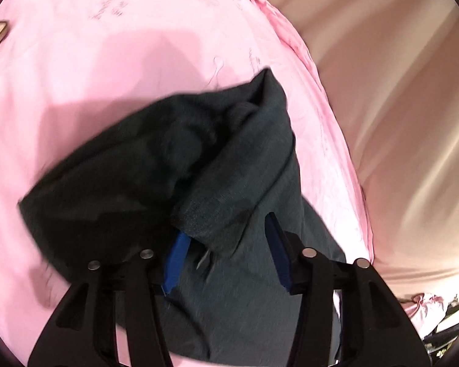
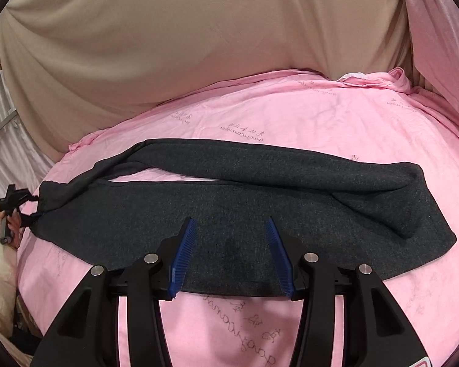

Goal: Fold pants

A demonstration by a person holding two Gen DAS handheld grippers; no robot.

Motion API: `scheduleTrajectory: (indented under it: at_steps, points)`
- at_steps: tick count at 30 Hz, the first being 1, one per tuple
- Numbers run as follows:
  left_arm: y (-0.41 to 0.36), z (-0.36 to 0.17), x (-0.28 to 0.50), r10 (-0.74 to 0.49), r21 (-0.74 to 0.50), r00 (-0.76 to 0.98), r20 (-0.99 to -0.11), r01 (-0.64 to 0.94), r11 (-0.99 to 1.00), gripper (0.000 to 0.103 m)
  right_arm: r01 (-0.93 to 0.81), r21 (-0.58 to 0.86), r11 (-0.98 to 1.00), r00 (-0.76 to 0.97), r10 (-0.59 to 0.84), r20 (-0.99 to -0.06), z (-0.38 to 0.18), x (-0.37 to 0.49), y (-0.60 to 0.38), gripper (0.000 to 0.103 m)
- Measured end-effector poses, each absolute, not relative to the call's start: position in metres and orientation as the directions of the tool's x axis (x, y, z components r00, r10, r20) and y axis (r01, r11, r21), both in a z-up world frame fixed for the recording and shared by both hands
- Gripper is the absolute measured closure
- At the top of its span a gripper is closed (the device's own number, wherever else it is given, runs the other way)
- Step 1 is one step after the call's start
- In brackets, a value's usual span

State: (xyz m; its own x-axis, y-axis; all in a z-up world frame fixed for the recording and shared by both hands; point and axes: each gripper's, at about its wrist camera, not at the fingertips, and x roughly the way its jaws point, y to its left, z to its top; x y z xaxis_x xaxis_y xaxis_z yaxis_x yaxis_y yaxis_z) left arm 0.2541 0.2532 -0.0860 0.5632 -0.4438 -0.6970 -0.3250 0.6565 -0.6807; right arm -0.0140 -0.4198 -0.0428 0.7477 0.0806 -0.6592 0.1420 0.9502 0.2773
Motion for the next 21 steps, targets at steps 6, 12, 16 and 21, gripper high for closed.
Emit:
scheduleTrajectory:
  at_steps: [6,12,16,21]
  points:
    - [0.270,-0.057,0.244,-0.556,-0.771,0.597,-0.578,-0.176,0.612,0.097,0.147,0.280,0.949,0.755,0.075,-0.651,-0.041,-0.020,-0.424,0.055]
    - [0.289,-0.029,0.199,-0.585,-0.775,0.564,-0.583,-0.168,0.610,0.097,0.146,0.287,0.947,0.760,0.079,-0.646,-0.044,-0.022,-0.427,0.055]
    - [0.310,-0.060,0.178,-0.454,-0.644,0.505,-0.734,-0.308,0.700,0.097,0.157,0.283,0.946,0.745,0.075,-0.662,-0.054,-0.026,-0.428,0.055]
    - [0.319,-0.111,0.190,-0.470,-0.654,0.467,-0.749,-0.412,0.634,0.095,0.199,0.288,0.937,0.742,0.048,-0.668,-0.056,-0.043,-0.440,0.055]
